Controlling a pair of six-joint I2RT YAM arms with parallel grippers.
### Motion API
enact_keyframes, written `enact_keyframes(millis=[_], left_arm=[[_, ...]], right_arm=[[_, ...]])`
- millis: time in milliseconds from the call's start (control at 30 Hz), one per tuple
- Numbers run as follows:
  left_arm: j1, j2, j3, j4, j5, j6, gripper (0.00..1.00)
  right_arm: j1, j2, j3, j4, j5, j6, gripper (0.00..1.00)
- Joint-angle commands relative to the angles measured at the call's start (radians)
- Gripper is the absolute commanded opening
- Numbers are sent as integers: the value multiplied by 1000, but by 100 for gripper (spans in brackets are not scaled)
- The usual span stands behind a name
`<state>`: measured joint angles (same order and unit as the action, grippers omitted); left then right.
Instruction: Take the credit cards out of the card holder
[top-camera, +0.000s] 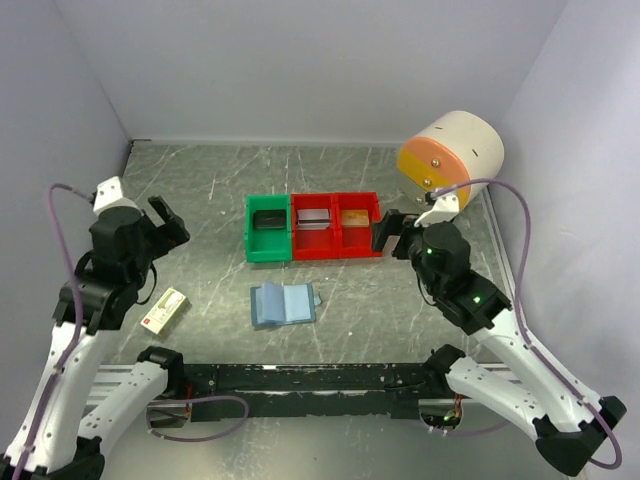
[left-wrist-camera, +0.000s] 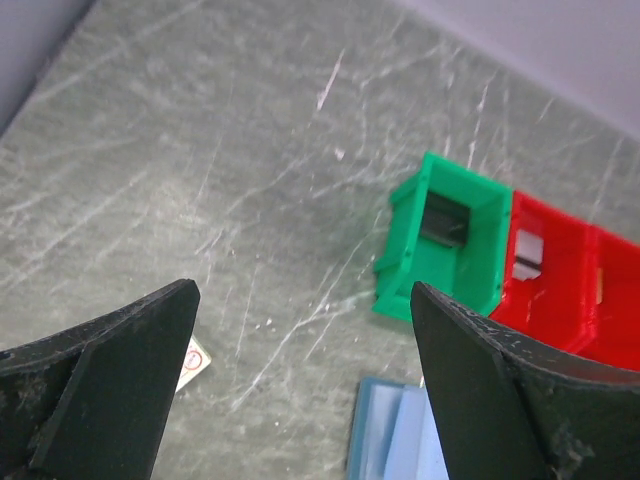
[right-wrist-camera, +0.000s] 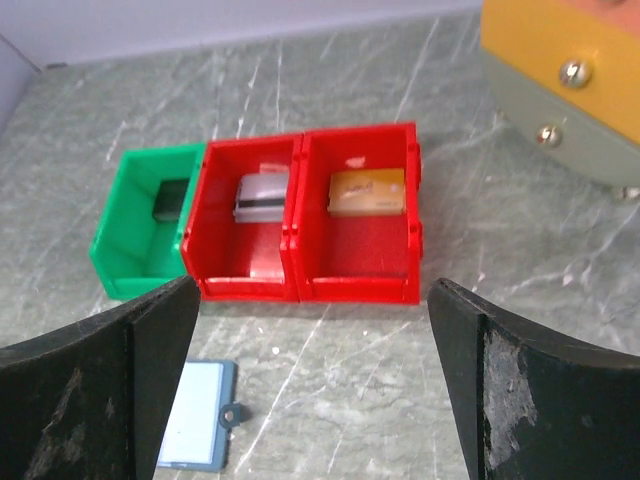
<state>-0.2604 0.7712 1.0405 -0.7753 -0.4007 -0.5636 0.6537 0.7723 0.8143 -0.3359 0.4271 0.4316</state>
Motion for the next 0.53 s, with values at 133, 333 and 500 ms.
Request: enact_keyframes(millis=[133, 333, 500], left_arm=[[4, -30, 103, -64, -58, 59, 99], [4, -9, 144, -75, -52, 83, 99], [4, 0, 144, -75, -39, 90, 99]], right_arm=[[-3, 8, 167, -116, 30, -112, 100], [-3, 5, 212, -136, 34, -122, 100], [-2, -65, 151, -71, 60, -122, 100]])
